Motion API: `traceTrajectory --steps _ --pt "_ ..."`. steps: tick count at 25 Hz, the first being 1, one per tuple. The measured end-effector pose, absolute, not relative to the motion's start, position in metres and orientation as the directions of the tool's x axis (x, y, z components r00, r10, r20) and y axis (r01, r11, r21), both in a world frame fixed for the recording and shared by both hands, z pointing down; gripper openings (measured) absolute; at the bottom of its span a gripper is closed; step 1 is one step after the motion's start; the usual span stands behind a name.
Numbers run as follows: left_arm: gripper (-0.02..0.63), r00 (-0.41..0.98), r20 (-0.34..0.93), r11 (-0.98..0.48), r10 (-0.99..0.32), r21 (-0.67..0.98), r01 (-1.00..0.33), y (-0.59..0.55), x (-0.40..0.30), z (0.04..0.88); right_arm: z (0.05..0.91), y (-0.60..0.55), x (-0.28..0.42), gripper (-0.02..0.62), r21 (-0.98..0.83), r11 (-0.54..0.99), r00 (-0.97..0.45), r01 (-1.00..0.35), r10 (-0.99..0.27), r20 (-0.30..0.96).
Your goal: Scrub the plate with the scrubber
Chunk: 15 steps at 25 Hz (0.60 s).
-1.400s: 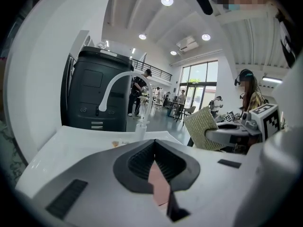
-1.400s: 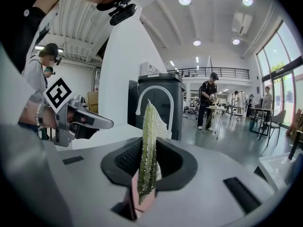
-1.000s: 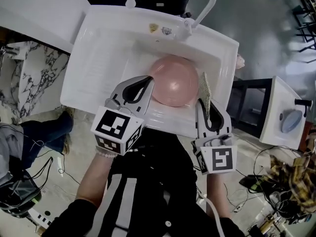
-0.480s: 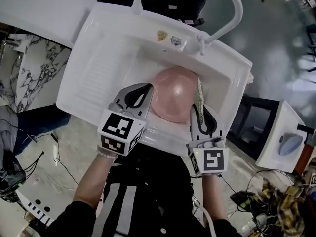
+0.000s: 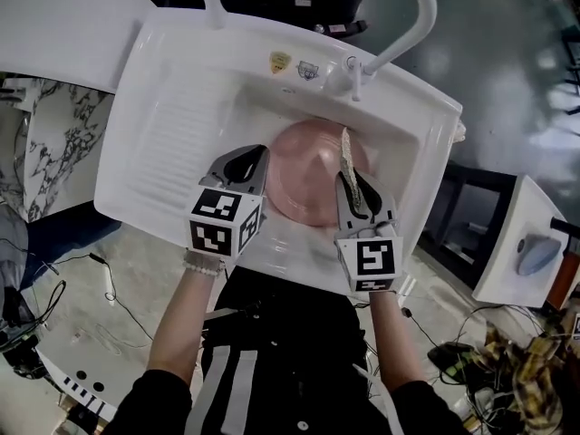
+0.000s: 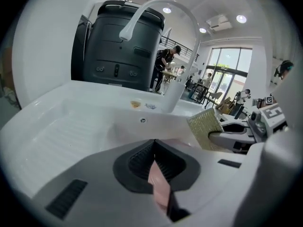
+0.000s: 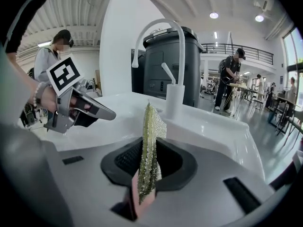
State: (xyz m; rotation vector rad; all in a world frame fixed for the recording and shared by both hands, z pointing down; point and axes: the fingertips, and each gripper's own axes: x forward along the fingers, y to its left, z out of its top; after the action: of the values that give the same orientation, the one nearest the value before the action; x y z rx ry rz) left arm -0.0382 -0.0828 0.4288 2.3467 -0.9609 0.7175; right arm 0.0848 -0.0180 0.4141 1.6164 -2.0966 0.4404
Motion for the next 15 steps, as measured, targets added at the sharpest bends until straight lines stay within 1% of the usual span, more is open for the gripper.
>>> traceTrajectory --steps 5,9,15 --pt "0.002 0.573 0.69 -0.609 -0.442 0.238 -0.757 -0.085 -0.034 0.462 0.44 -0.029 0.097 0.072 0.011 0.194 -0.152 -0.981 -0.801 0.58" --pt "0.032 0.546 0.735 -0.594 -0.401 0.245 -0.766 -0.086 -0.033 0.485 0.463 -0.033 0.105 0.072 0.013 0.155 -0.113 -0.988 -0.77 0.628" --pt "0.08 0.515 0.785 -0.593 -0.344 0.243 -0.768 -0.088 -0.033 0.511 0.496 -0.032 0.108 0.072 0.041 0.166 -0.092 -0.985 -0.717 0.691"
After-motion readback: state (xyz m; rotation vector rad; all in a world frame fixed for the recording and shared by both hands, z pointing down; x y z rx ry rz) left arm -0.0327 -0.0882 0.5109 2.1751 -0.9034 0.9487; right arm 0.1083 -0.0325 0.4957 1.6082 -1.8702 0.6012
